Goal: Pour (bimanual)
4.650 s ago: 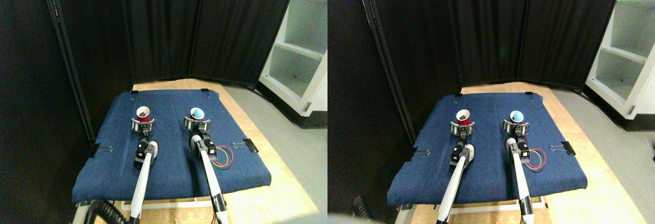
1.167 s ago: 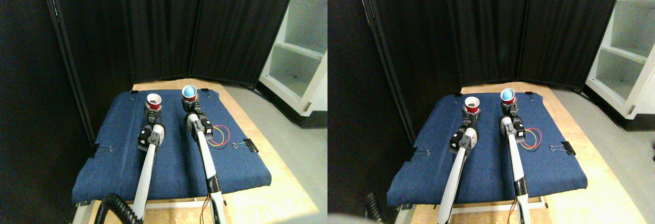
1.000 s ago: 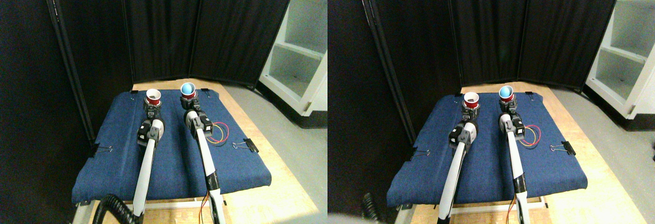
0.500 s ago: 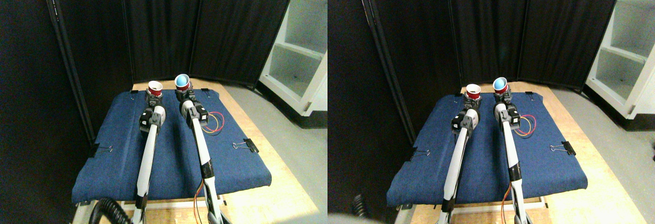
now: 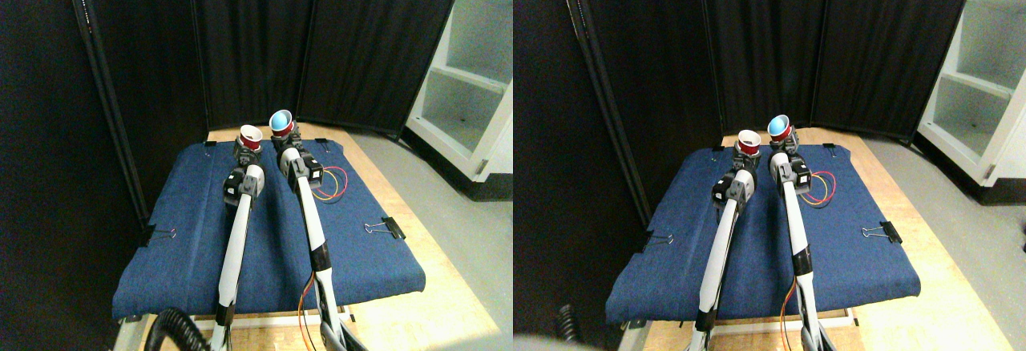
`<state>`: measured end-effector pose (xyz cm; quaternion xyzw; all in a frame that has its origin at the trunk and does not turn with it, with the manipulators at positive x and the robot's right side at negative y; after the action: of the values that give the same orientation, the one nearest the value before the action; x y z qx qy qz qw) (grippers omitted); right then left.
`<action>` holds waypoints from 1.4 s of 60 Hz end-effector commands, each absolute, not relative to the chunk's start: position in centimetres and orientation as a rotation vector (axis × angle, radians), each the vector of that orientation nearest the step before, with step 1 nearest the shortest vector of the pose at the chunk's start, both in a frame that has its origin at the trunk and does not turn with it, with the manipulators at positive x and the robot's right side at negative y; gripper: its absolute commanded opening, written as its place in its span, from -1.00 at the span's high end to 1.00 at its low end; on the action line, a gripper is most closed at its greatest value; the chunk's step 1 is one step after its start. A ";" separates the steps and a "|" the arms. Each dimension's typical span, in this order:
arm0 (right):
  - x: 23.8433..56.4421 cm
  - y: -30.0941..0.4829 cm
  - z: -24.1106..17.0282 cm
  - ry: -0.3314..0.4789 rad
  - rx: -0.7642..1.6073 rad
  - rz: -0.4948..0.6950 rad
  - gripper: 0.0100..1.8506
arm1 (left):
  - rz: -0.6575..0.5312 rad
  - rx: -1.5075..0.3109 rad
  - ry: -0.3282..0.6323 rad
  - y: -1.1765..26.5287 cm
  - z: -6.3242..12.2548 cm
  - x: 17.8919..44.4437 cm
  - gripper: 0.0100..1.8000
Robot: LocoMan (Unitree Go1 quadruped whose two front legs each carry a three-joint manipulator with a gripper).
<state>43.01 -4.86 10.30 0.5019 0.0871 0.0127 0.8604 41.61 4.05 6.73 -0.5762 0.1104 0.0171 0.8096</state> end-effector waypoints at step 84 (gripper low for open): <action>43.0 -2.7 11.0 0.198 0.537 0.164 0.57 | 0.016 -1.247 0.235 3.0 6.4 41.9 0.64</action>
<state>43.00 -3.45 10.15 0.2667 0.1115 0.0637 0.9552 41.72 3.35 5.63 -0.5715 0.1232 0.0176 0.8111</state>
